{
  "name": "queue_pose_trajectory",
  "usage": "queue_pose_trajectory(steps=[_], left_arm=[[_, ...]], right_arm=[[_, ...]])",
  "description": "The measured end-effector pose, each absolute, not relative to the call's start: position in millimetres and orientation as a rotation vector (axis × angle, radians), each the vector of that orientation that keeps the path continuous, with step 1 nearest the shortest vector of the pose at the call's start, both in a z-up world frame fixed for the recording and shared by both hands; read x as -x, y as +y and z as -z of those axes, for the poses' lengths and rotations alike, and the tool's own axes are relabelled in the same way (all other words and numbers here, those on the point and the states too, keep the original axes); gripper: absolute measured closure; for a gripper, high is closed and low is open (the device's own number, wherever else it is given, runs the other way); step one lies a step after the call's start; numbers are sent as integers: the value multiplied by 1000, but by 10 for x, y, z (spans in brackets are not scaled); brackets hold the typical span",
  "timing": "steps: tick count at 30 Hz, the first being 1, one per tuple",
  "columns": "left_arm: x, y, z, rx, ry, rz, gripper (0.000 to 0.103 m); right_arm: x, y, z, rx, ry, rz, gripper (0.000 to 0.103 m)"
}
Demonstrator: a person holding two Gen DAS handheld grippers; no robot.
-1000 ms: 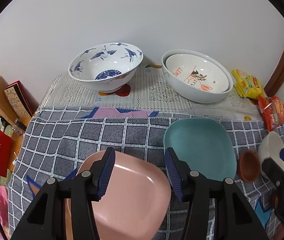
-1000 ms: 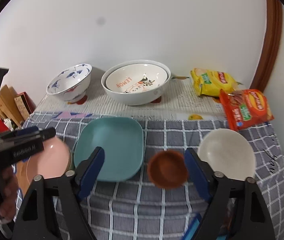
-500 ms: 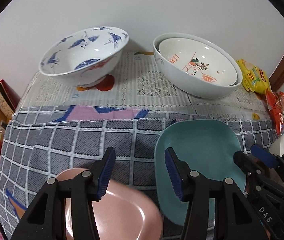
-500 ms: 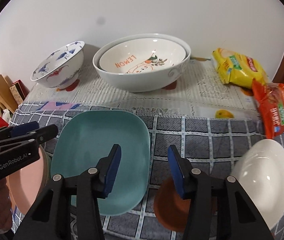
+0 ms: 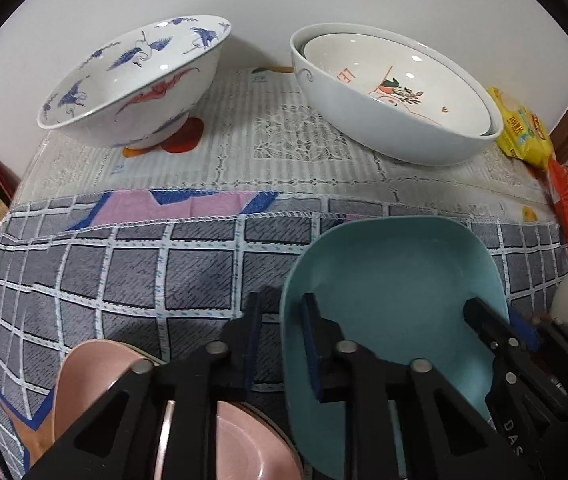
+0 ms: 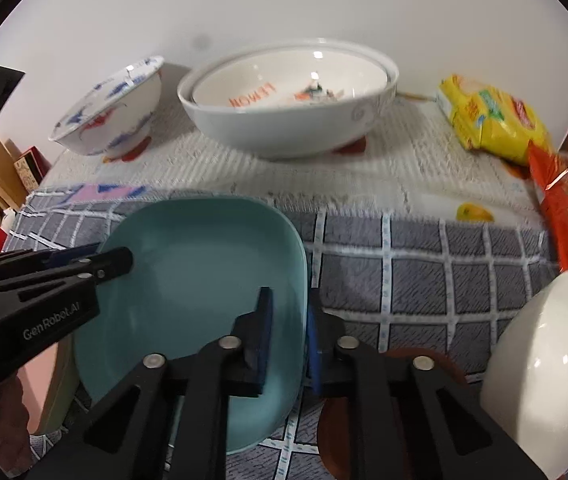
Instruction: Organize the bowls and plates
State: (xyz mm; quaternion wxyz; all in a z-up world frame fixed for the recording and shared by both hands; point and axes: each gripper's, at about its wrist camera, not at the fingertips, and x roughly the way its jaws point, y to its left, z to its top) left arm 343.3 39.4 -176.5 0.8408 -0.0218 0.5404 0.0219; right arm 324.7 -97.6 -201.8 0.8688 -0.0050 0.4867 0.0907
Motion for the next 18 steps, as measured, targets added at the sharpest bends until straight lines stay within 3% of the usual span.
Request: queue_pose_trajectory(steps=[18], left_arm=[[-2880,404,1034,59,996,8,94]], right_arm=[[-2690,-1050,1369,-99,923,-163,96]])
